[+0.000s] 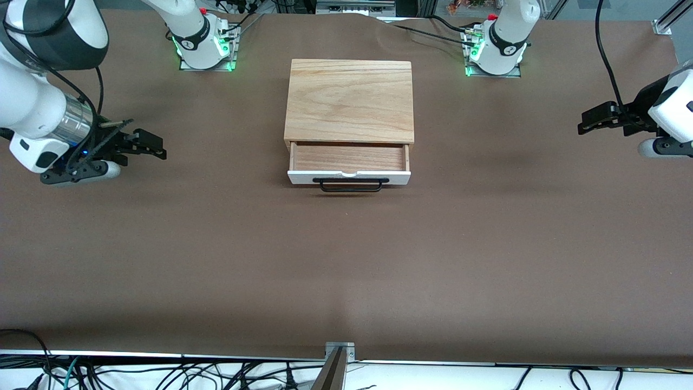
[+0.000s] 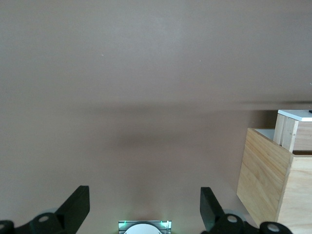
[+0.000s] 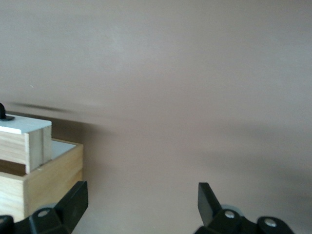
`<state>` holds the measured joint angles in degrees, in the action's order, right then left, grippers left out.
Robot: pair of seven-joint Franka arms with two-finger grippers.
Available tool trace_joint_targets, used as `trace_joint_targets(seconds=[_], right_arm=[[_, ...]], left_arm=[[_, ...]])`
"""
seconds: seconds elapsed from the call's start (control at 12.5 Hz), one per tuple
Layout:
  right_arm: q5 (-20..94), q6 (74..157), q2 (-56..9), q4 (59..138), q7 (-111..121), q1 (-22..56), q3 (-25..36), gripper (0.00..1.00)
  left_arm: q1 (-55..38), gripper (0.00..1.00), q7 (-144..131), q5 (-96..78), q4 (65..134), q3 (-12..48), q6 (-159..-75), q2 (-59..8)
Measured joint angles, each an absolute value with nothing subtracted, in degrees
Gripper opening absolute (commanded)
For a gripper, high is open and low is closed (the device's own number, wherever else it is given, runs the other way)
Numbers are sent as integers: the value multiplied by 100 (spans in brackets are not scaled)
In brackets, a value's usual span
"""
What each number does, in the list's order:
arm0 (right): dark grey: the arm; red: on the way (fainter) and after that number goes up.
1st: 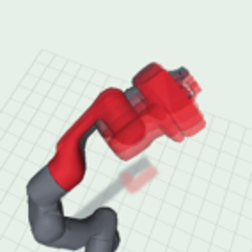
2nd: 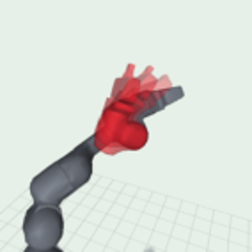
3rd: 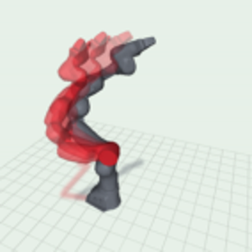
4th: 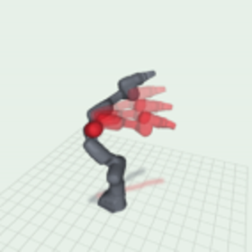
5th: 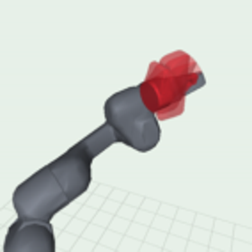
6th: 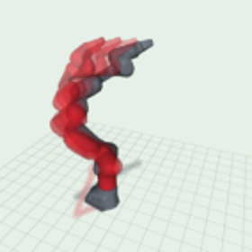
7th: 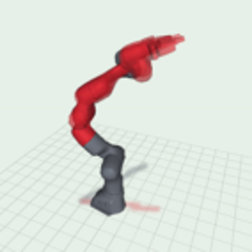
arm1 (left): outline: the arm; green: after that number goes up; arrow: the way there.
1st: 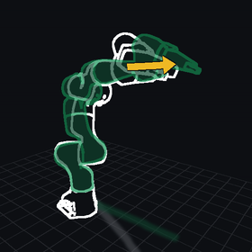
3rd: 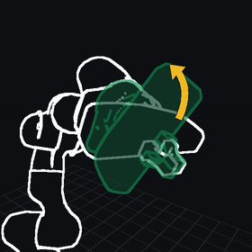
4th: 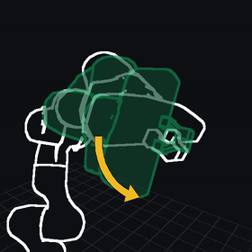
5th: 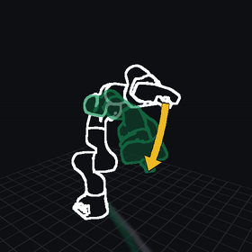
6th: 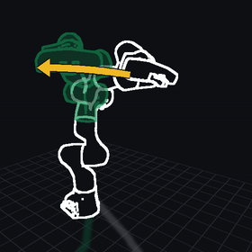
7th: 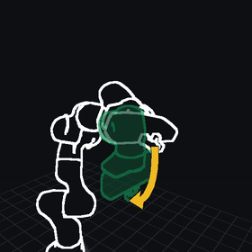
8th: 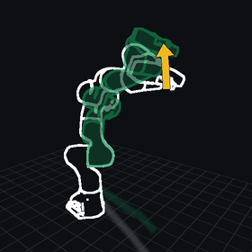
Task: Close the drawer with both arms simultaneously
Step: 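Move the right gripper toward the drawer while the left gripper approaches too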
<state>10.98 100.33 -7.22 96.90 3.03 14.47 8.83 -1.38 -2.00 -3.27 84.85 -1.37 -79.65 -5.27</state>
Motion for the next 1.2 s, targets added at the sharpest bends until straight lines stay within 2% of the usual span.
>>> trace_joint_targets(seconds=[0.4,0.64,0.96,1.2], right_arm=[[1700,10394,-990,9682,306,1683,872,100],[1999,11219,-1650,9501,306,2044,853,100],[2869,11405,-2601,8707,309,2214,807,100],[3250,11685,-2915,8533,309,2212,650,100]], left_arm=[[-136,100,-200,-327,8484,-143,-7965,-541],[-136,100,-200,-327,8480,-143,-7965,-554],[-136,100,-200,-327,8479,-144,-7966,-586],[-140,100,-189,-352,8481,-134,-7965,-661]])
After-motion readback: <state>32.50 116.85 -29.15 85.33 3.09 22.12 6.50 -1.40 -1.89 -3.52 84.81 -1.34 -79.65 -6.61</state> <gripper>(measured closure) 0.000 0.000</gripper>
